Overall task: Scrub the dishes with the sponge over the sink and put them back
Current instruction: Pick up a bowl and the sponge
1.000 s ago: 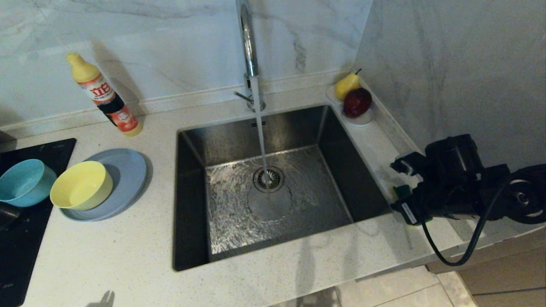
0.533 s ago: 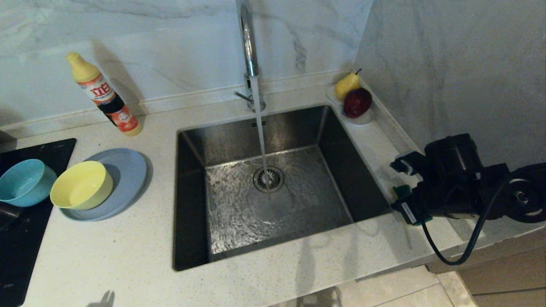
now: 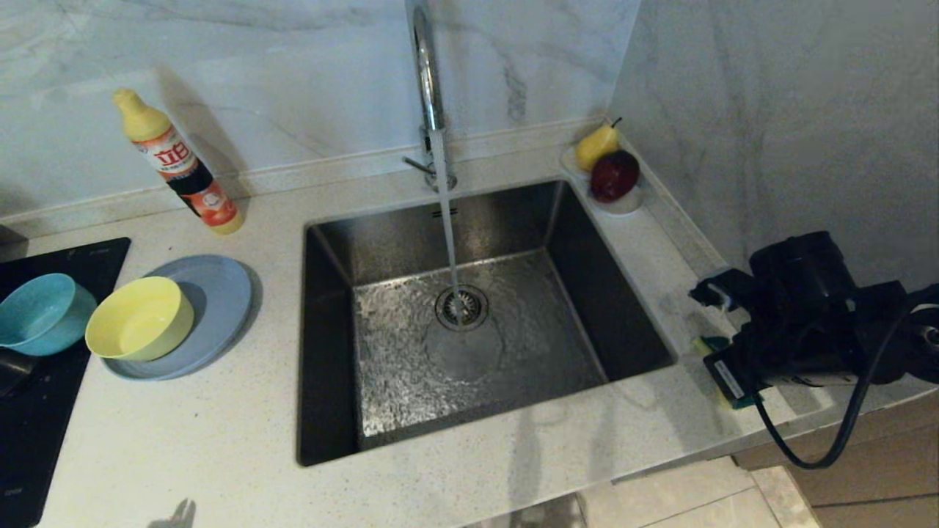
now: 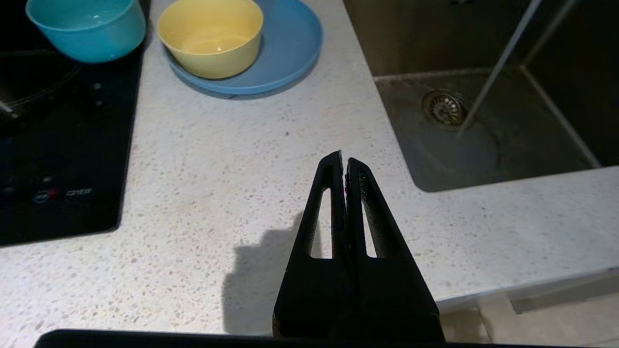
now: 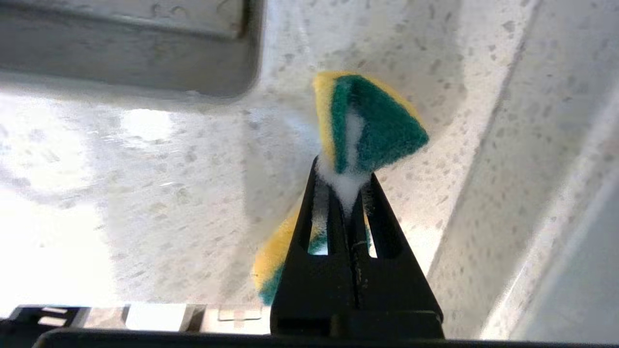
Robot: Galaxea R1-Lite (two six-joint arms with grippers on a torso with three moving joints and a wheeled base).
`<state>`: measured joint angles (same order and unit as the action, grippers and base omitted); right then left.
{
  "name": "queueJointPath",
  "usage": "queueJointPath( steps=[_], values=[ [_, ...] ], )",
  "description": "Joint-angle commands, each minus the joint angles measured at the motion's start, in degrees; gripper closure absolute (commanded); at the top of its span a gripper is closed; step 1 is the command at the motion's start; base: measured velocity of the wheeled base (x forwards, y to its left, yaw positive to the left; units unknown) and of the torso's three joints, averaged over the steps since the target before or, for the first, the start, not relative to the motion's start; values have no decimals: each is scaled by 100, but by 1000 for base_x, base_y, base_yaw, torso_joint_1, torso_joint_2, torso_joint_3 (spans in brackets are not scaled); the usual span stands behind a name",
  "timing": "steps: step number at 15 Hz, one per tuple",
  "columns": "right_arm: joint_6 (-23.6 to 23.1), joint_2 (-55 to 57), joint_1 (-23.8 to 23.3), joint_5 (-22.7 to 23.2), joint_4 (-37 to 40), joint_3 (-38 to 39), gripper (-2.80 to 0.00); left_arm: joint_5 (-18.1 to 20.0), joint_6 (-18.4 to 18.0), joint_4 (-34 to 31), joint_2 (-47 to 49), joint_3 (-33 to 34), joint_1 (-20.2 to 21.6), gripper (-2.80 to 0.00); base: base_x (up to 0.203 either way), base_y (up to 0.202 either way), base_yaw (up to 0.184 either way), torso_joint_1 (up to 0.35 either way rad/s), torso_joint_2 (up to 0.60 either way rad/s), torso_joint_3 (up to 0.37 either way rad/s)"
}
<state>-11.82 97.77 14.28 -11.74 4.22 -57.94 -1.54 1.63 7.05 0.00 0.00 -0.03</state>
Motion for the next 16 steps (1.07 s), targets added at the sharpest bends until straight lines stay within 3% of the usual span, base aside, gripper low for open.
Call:
queueJointPath(
  steps=[1, 13, 14, 16],
  values=[
    [-4, -153, 5, 31, -9, 29, 0, -5, 4, 7, 9, 229, 12, 0, 0, 0, 0, 0, 0, 0],
    [-4, 14, 5, 31, -85, -112, 0, -5, 4, 7, 9, 229, 12, 0, 0, 0, 0, 0, 0, 0],
    [-4, 23, 5, 31, -88, -112, -280, -5, 4, 7, 9, 229, 12, 0, 0, 0, 0, 0, 0, 0],
    [-4, 78, 5, 40, -88, -149, -280, -5, 4, 7, 9, 229, 12, 0, 0, 0, 0, 0, 0, 0]
  ],
)
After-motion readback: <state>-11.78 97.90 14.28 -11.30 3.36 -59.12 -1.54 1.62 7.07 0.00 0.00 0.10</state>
